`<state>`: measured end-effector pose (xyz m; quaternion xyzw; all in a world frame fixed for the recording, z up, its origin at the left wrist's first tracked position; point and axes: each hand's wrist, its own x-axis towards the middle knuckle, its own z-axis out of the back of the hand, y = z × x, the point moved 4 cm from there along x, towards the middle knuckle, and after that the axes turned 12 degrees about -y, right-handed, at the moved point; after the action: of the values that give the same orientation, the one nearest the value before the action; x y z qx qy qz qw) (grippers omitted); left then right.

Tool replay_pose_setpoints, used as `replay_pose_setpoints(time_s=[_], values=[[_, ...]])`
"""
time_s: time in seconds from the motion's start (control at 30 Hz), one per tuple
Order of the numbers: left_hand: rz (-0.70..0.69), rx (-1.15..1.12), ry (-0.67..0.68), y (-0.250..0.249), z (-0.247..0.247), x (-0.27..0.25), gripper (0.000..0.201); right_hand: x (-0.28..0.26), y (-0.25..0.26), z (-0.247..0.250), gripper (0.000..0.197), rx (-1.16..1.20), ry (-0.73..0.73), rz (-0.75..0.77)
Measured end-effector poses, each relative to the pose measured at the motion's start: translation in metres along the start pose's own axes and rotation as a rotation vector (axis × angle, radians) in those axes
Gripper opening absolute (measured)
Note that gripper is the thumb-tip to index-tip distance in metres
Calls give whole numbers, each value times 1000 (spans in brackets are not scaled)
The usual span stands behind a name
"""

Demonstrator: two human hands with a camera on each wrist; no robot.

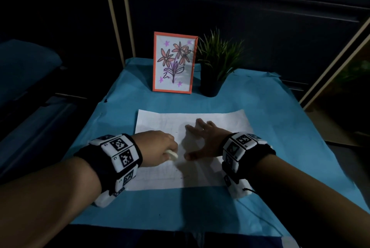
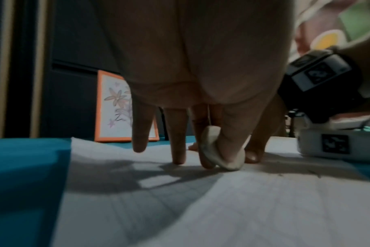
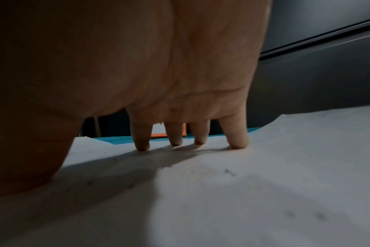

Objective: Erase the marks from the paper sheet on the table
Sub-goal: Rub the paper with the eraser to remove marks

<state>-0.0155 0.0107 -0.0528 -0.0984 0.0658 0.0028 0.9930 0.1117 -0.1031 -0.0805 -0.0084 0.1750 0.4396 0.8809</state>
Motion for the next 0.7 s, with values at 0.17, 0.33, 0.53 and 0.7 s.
replay_pose_setpoints(time_s=[0.17, 0.33, 0.53, 0.7], values=[[58, 11, -99, 2, 6, 7, 23, -2, 1, 1, 103, 12, -14, 1], [-9, 44, 11, -10, -1, -3, 27, -1, 1, 0, 103, 20, -8, -7], [61, 43, -95, -2, 4, 3, 26, -3, 2, 3, 102, 29, -13, -9], [-22, 60, 26, -10, -3, -13, 28, -7, 4, 5, 100, 24, -23, 3]])
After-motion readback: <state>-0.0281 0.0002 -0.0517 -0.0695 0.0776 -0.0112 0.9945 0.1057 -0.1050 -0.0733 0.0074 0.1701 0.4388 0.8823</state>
